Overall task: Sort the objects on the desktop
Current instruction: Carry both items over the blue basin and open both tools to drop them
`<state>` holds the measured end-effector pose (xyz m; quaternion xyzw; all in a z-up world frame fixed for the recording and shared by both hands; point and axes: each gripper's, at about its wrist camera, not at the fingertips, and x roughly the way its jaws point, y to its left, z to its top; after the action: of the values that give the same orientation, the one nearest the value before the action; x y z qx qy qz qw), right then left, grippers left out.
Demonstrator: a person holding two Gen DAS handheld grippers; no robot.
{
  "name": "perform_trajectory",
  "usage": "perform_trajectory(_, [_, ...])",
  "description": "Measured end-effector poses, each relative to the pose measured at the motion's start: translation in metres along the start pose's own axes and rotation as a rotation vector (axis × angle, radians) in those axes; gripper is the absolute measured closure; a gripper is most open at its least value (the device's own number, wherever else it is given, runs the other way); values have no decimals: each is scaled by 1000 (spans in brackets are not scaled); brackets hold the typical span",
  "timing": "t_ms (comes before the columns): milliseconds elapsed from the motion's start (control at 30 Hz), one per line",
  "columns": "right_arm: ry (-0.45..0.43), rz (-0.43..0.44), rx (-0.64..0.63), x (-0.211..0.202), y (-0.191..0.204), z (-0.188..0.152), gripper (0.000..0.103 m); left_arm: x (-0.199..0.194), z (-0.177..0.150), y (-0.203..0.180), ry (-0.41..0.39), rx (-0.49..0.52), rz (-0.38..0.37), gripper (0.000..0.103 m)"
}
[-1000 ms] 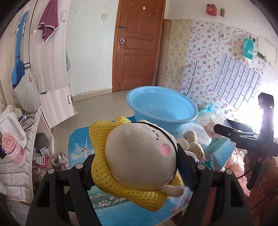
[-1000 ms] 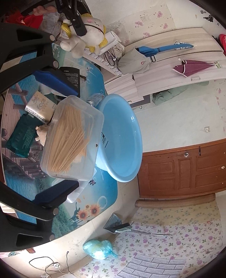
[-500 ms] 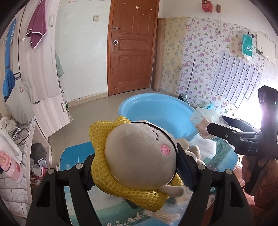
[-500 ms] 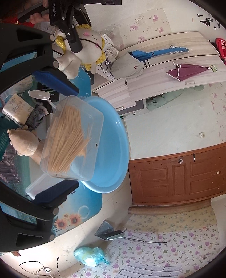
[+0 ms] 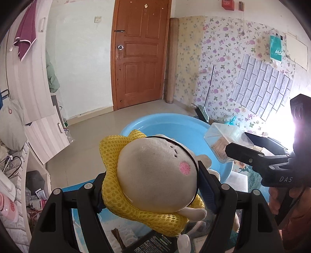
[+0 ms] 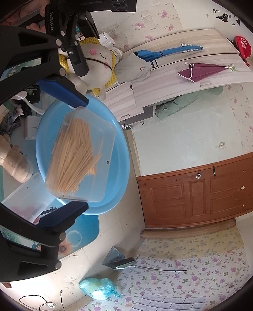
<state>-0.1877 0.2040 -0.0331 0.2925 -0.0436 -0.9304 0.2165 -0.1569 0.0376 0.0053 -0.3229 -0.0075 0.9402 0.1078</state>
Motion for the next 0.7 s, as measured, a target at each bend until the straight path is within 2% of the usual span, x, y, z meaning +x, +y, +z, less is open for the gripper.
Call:
perform_trajectory(300, [45,0,-13,25,-8,1,6,38,7,-9,43,42,-24,21])
perform_trajectory(400, [60,2,-14,33,-10,1,6,39,4,-8,51,52,-15,14])
perform_trajectory(700, [79,-13,-8,33,-8,-4,6,17,-12,0,43,21,-22,14])
